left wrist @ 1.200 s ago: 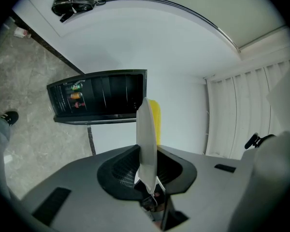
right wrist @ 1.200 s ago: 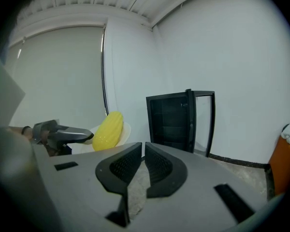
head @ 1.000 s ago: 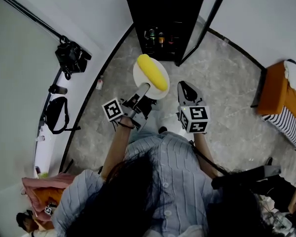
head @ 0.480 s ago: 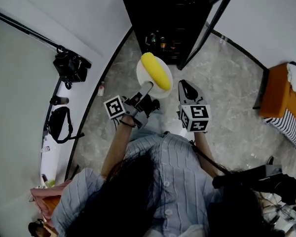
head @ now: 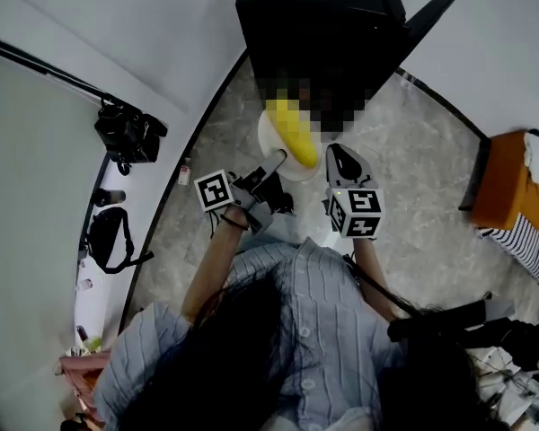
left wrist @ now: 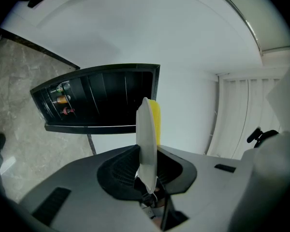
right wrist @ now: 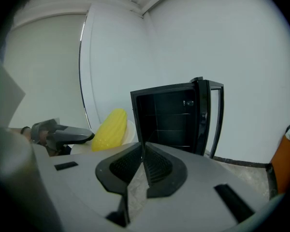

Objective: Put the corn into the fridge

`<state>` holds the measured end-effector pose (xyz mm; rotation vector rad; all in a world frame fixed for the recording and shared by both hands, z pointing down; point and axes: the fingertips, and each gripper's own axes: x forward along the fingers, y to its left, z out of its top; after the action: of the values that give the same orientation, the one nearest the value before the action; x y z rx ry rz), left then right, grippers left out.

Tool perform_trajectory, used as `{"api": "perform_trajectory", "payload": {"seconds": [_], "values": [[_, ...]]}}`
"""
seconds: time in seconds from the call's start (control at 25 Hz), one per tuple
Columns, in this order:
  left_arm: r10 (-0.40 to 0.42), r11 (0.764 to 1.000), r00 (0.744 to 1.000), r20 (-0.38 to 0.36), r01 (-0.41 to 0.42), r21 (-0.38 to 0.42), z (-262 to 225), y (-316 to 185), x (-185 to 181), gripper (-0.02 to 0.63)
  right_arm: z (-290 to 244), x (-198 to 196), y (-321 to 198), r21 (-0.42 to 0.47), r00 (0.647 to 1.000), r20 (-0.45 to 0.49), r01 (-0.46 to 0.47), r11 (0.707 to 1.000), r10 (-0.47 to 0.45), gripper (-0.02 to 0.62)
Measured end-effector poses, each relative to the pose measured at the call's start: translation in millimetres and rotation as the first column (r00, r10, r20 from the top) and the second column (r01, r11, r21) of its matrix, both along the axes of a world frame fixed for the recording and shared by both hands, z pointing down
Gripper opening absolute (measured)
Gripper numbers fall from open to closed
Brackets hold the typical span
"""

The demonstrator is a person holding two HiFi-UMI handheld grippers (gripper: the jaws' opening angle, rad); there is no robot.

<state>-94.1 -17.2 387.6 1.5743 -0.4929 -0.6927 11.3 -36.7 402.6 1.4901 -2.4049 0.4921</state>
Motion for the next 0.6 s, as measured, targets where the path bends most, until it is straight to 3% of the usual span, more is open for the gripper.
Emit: {"api": "perform_trajectory", "payload": {"seconds": [0.6], "values": [[0.074,0.996,0.996,-0.04,-0.075,-0.045,27,-75,-5,0.071,8,-11,-56,-0.005,0.997,-0.05,-0.066,0.998,0.066,0.029]]}}
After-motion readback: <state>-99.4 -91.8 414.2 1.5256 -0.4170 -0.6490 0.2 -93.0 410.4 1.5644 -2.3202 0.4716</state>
